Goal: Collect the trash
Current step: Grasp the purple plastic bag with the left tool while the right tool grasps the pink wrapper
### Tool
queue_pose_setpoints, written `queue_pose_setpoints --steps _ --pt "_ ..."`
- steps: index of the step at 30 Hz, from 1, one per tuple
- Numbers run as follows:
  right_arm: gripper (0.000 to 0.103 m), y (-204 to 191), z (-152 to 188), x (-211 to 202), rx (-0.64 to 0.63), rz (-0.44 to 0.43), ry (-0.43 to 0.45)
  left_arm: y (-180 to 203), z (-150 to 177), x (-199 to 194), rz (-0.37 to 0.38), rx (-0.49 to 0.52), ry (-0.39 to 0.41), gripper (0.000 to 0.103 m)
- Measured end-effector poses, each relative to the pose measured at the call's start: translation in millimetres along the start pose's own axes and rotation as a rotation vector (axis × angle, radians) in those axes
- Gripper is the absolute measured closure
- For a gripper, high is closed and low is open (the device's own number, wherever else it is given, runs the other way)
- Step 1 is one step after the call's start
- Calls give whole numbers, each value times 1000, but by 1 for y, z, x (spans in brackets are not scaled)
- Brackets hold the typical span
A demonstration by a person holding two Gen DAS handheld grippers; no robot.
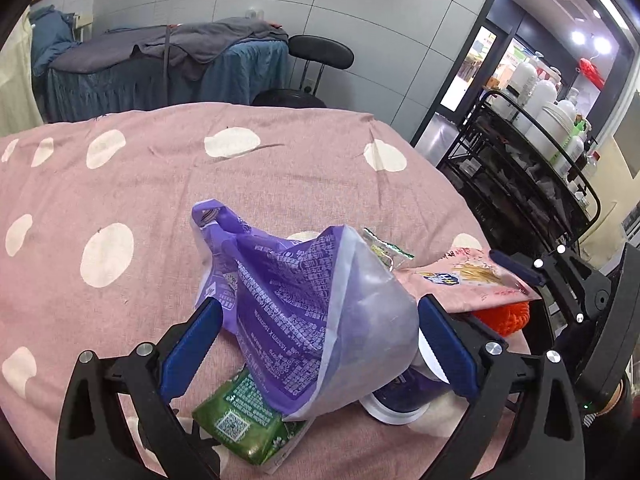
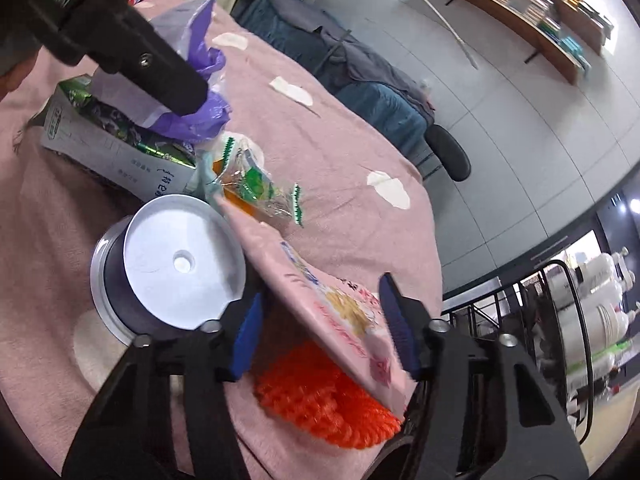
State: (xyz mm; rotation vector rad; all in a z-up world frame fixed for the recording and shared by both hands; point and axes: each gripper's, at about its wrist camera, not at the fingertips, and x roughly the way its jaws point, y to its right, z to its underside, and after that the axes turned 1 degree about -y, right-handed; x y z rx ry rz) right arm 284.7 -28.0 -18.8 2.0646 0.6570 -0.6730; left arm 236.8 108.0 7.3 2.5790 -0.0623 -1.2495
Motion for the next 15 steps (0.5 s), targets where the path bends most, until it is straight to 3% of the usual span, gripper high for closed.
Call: queue_pose_setpoints --steps 1,7,15 --pt "69 0 0 3 -5 -11 -9 -1 -1 1 -3 0 -4 14" --pt "89 2 0 6 35 -49 14 -15 0 -1 7 -45 5 26" --pt "96 14 -10 -9 145 -56 80 -30 2 -14 29 -93 50 45"
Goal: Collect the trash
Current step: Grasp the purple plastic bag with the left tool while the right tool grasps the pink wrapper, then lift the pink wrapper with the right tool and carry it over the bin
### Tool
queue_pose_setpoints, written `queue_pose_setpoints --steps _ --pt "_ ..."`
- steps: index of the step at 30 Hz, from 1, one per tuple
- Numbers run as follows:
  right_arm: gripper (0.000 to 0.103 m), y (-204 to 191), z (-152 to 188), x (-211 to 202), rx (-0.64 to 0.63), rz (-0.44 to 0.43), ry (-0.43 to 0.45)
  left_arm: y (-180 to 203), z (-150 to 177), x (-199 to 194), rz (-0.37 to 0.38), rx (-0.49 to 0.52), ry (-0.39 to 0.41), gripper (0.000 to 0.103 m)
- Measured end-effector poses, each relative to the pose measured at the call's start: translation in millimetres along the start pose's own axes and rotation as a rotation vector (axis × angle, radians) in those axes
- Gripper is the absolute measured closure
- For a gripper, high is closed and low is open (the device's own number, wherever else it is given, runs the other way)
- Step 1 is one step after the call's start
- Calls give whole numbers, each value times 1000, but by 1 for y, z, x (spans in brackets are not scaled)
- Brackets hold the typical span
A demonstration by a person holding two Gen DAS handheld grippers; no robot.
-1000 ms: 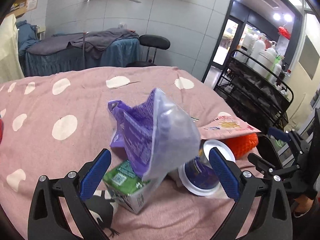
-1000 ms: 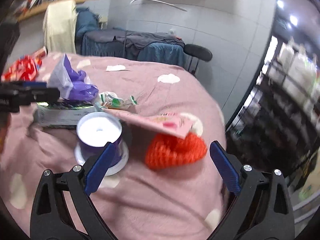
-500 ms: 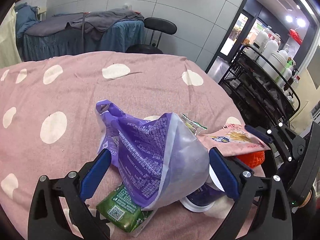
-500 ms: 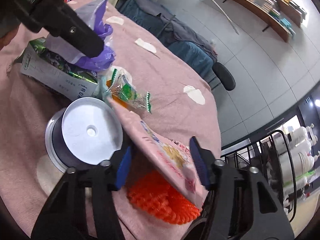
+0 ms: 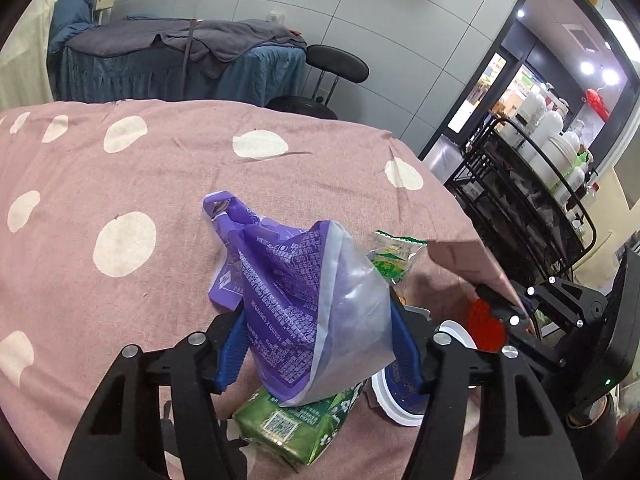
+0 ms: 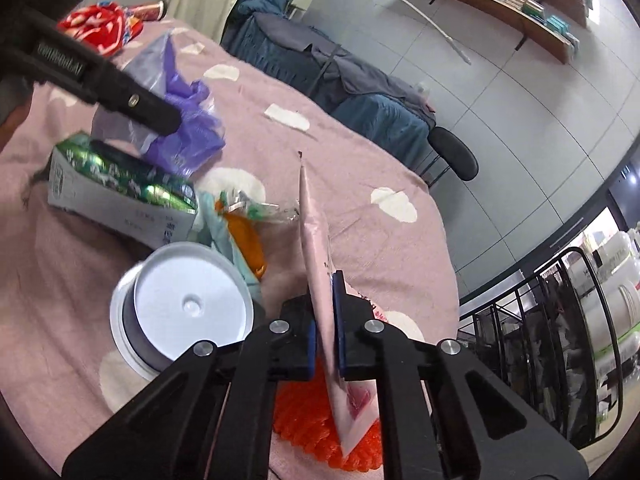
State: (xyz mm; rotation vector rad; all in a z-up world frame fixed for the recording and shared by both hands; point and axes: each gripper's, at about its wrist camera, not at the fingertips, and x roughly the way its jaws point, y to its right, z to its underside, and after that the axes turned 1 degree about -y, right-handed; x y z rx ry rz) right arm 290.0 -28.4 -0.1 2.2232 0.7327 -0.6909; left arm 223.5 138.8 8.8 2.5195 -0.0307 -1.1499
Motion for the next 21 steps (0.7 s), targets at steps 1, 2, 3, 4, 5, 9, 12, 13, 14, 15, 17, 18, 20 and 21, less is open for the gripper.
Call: queue_pose_setpoints --steps 1,2,3,4,5,9,12,13,14,15,17,18,20,21 --pt "96 2 -2 -3 22 -6 10 -2 1 -4 2 -5 14 46" --pt "96 6 -3 -6 55 -19 22 -2 1 -7 4 -8 27 48" --pt "97 10 -5 -7 76 -29 31 -3 2 -11 2 -9 43 49" --pt "97 13 -7 -10 101 -37 43 -4 2 -14 -2 -7 56 50" --pt "97 14 -7 -14 117 -40 52 -3 3 -18 -7 -4 72 50" --pt "97 18 -12 -26 180 -65 76 -4 5 -36 -16 -3 134 52" --pt "97 14 -14 -37 204 -72 96 -4 10 -48 -24 -3 177 53" --pt "97 12 -15 -42 208 -74 108 -2 11 -52 -26 3 192 53" --pt "97 11 -16 -46 210 -76 118 -1 13 -56 -33 11 209 53" --pt "97 10 -17 -49 215 -80 127 1 14 -59 -37 16 222 53" --pt "97 8 -18 -57 234 -82 141 3 17 -67 -38 22 247 54" --pt "97 8 -19 -60 242 -87 147 4 19 -71 -36 24 257 54" --pt "97 6 -20 -68 254 -105 164 7 21 -76 -36 27 272 54" --pt "97 4 -19 -73 257 -108 173 8 22 -79 -37 28 282 54"
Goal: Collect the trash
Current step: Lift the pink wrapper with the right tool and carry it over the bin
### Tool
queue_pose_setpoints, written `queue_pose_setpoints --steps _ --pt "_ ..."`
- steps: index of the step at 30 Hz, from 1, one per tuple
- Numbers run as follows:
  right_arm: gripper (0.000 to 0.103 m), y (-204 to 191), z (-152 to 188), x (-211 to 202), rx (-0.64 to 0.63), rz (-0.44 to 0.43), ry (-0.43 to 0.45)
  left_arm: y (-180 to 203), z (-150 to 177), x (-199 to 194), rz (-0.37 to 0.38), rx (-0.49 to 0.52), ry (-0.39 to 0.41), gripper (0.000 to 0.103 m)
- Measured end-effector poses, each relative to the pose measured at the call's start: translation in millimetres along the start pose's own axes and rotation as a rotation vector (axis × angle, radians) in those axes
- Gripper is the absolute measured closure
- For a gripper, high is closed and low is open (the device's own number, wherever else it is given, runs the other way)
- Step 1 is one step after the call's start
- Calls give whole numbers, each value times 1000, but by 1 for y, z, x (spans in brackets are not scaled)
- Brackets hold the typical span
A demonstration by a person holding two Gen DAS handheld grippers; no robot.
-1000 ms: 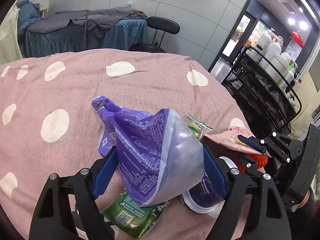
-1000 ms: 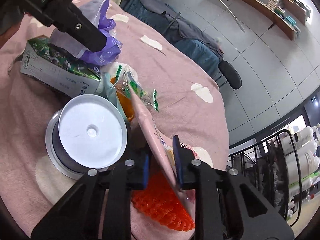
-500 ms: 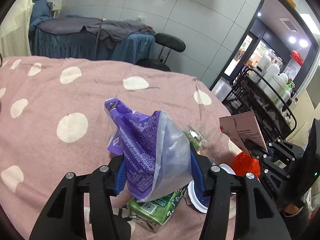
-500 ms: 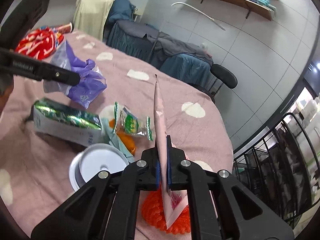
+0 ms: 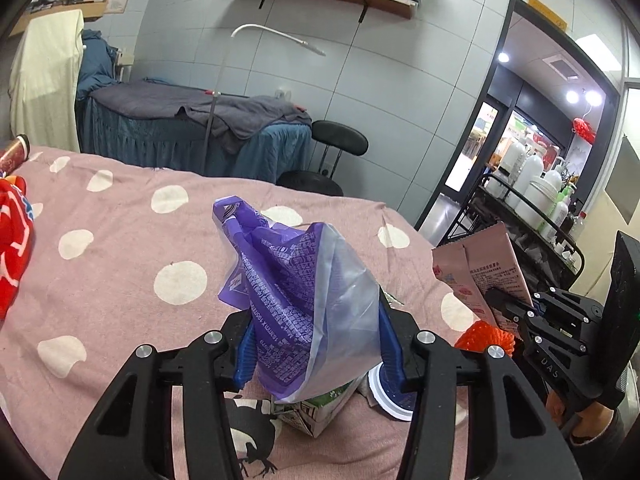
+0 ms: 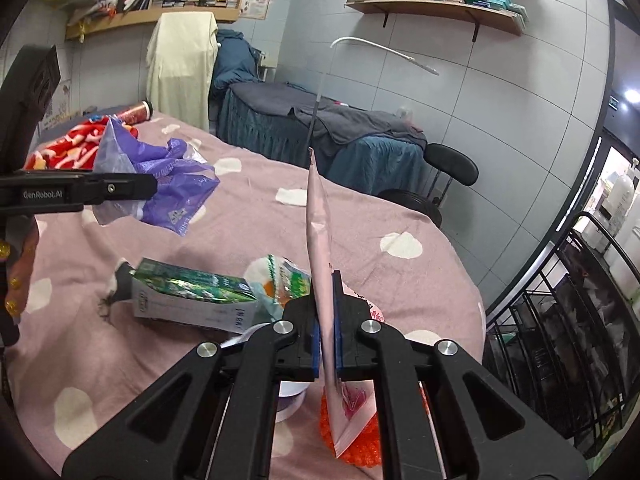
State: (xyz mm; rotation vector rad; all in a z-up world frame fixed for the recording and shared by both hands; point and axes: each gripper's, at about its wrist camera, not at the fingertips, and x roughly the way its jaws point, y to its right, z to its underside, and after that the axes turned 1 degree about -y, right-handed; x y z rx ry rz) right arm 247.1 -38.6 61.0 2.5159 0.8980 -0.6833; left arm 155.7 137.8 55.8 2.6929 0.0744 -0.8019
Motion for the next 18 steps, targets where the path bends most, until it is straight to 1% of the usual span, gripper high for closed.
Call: queue_pose_setpoints --steps 6,10,13,18 --pt "97 -15 5 -27 8 -29 45 4 6 -19 16 1 41 54" --pt "97 -19 11 -53 51 -44 89 11 15 -34 33 9 77 54" --pt "97 -22 16 -69 78 -45 99 19 22 -41 57 24 85 54" --pt "97 -30 32 -91 102 -72 111 31 35 -47 72 50 103 54"
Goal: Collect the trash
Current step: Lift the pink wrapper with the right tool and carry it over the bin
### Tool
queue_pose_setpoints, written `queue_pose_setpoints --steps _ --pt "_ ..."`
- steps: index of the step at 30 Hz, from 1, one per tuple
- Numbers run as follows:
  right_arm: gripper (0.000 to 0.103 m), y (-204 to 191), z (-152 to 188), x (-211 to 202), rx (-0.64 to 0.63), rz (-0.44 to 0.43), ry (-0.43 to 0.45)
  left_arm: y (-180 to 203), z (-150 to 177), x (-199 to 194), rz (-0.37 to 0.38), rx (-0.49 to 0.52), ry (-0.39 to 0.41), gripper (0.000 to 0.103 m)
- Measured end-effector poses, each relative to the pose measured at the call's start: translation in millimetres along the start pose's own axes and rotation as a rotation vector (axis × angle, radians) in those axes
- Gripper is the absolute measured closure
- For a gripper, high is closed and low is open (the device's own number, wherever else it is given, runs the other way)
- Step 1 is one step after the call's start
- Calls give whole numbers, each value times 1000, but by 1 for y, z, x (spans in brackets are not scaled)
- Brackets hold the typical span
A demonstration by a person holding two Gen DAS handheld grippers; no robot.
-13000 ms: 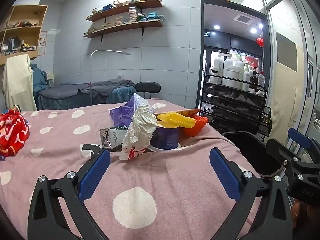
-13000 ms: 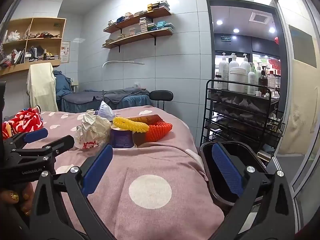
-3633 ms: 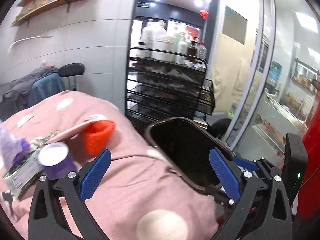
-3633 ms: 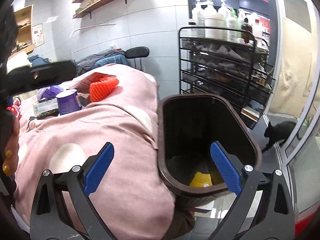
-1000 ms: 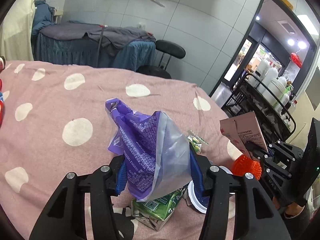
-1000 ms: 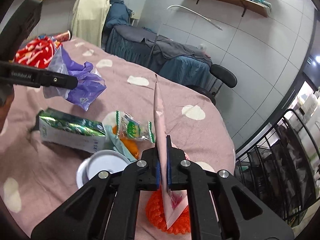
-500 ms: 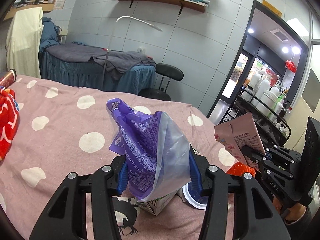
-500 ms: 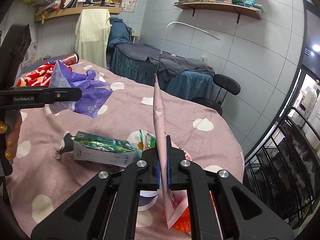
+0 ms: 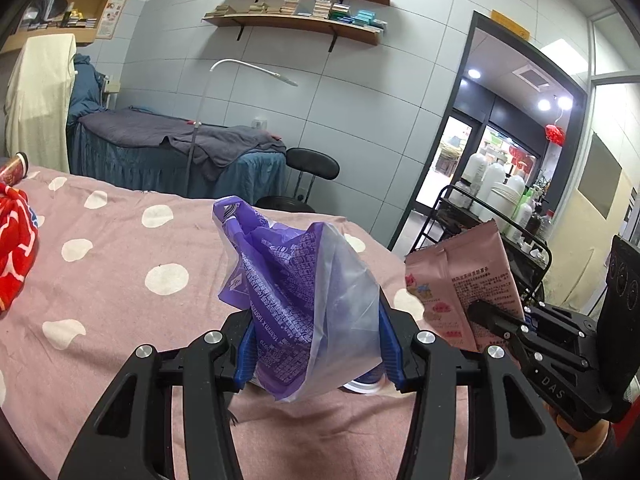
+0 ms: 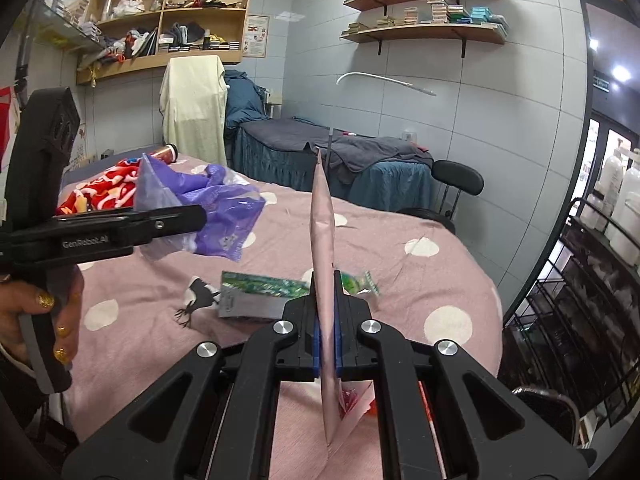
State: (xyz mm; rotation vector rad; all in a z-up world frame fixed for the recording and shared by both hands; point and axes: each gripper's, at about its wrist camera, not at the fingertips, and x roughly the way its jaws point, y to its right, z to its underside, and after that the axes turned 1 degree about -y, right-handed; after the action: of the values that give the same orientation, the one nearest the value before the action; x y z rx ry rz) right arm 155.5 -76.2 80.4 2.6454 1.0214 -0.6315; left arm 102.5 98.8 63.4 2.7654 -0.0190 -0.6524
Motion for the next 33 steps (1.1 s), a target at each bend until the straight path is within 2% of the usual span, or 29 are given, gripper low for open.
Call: queue_pose_setpoints --steps 9,17,20,25,29,33 --pt "97 -8 32 -14 51 0 -23 9 17 -4 38 4 -19 54" --pt "97 -22 25 -8 63 24 -10 4 22 -14 55 37 15 54" --pt "97 -30 25 -8 67 44 -7 -3 22 -12 91 38 6 54" --pt "97 -38 32 -16 70 82 11 2 26 -10 129 112 -14 54" --pt "97 -54 34 -11 13 104 9 6 35 -15 110 156 30 54" --pt "97 -47 44 -16 69 92 3 17 40 -1 165 125 -20 54"
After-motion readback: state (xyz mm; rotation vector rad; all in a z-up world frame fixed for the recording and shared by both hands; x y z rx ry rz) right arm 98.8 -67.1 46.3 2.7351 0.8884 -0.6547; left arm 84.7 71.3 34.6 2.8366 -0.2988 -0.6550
